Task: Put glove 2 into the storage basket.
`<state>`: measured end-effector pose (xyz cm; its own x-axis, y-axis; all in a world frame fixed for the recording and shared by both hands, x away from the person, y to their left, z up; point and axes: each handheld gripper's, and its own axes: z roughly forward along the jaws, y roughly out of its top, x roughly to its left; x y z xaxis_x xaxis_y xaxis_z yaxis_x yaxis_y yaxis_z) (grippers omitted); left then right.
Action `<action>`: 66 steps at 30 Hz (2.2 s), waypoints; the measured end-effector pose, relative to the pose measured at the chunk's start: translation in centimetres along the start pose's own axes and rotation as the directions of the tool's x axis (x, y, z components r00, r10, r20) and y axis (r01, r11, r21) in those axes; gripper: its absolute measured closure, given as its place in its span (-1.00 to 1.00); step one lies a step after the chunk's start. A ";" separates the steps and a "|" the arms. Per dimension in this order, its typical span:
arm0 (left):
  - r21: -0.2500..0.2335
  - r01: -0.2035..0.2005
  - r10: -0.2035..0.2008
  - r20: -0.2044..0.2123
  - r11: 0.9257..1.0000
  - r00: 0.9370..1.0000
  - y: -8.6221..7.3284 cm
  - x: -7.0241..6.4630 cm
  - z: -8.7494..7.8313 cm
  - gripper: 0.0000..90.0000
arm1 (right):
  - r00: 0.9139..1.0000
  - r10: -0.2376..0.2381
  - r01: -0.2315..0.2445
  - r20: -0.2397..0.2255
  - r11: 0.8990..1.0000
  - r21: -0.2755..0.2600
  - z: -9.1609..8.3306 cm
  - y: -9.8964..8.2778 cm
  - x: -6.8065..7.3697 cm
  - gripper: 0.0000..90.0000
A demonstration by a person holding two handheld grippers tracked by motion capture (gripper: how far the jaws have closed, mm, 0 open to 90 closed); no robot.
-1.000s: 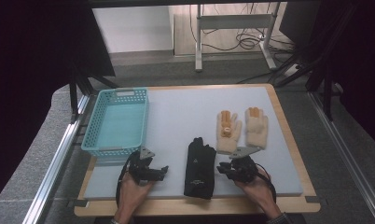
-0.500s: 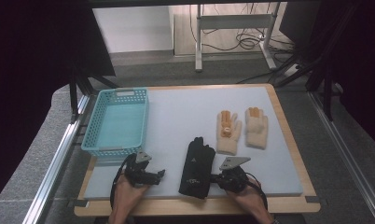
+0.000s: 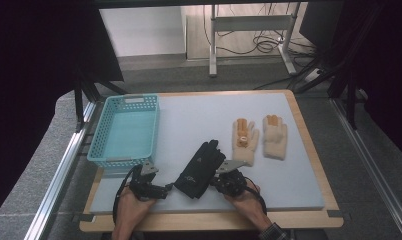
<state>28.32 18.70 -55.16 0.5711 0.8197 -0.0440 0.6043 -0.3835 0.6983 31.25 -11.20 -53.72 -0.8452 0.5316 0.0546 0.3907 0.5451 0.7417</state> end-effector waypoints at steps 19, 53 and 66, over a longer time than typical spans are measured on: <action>-0.008 0.003 -0.003 0.004 1.000 1.000 -0.1 0.0 0.1 -0.89 | 0.985 0.059 -0.058 0.160 0.998 -0.014 -6.7 -3.6 -4.3 0.20; -0.015 0.043 -0.042 0.047 0.999 0.998 -0.5 -0.3 -1.2 -0.86 | 0.940 0.145 -0.147 0.308 0.989 -0.016 -8.9 -6.7 -8.2 -0.48; -0.043 -0.018 0.022 0.109 0.999 0.994 2.8 -3.8 -2.9 -0.89 | 0.940 0.145 -0.147 0.309 0.989 -0.017 -8.9 -6.7 -8.2 -0.48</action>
<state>26.25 15.78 -50.98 0.6417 0.7596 -0.1060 0.5695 -0.3794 0.7292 32.31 -24.94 -53.18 -0.6250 0.7791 -0.0482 0.5044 0.4502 0.7368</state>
